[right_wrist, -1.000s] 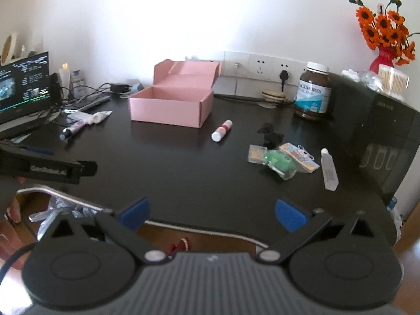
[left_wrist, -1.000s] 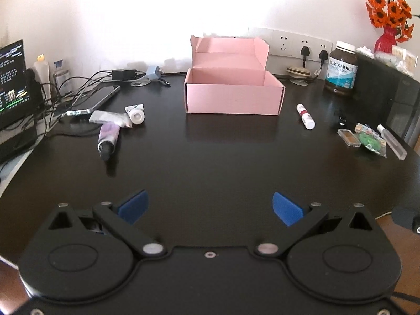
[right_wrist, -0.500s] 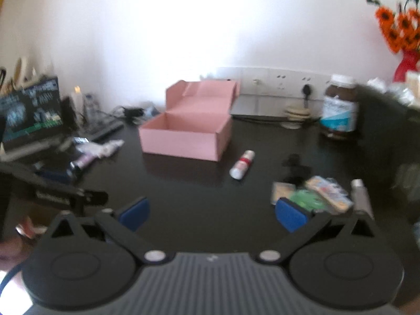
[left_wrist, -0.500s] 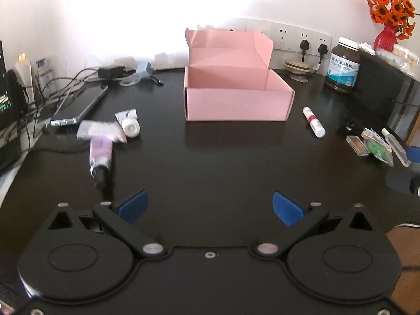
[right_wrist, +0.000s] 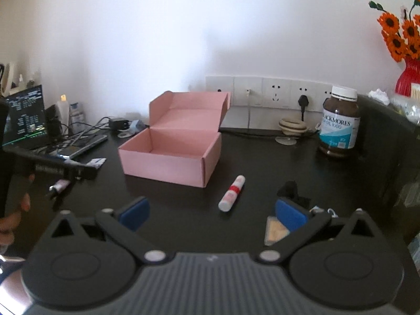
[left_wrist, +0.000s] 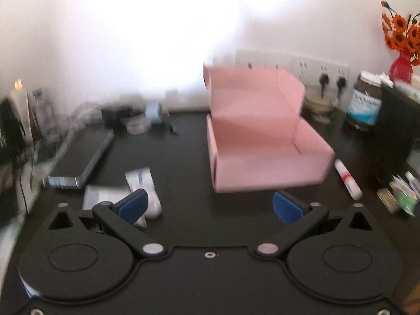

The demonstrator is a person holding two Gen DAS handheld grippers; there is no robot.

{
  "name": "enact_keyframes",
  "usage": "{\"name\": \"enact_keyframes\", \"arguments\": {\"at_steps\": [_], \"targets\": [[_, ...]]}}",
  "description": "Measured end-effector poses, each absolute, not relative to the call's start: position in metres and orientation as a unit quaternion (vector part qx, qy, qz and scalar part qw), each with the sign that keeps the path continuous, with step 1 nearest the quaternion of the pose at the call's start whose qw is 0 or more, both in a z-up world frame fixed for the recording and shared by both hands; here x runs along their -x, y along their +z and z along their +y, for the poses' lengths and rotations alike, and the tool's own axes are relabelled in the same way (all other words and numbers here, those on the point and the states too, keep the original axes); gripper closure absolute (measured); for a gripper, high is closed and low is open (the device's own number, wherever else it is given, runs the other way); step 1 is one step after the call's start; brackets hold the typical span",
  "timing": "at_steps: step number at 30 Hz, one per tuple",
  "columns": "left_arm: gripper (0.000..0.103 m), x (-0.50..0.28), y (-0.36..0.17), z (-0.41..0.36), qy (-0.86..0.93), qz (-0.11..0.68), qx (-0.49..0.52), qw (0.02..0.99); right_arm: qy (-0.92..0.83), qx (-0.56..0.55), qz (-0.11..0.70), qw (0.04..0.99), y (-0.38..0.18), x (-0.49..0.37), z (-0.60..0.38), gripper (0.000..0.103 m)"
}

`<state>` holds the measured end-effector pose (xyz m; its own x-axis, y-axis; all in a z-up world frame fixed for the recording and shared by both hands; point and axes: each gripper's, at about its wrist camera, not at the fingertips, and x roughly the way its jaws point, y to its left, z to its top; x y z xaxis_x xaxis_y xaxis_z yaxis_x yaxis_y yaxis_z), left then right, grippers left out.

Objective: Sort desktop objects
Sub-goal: 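Move the left tool toward the clear plastic bag beside the white tube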

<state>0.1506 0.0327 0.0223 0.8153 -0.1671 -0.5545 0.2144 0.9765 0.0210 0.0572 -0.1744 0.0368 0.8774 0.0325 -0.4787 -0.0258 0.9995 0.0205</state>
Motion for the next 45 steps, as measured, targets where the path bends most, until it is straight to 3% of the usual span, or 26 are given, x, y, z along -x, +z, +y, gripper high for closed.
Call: {"name": "enact_keyframes", "arguments": {"at_steps": [12,26,45], "targets": [[0.0,-0.175,0.011,0.051,-0.07,0.201,-0.053,0.976,0.011,0.01,0.264,0.964,0.032,-0.096,-0.161,0.001],[0.0,-0.185,0.016,0.085,-0.045,0.217,0.026,0.975,0.09,0.149,0.268,0.948,0.029,-0.158,-0.104,0.001],[0.0,-0.19,0.008,0.083,-0.028,0.219,0.01,0.975,0.14,0.075,0.268,0.95,-0.004,-0.226,-0.083,0.001]]}}
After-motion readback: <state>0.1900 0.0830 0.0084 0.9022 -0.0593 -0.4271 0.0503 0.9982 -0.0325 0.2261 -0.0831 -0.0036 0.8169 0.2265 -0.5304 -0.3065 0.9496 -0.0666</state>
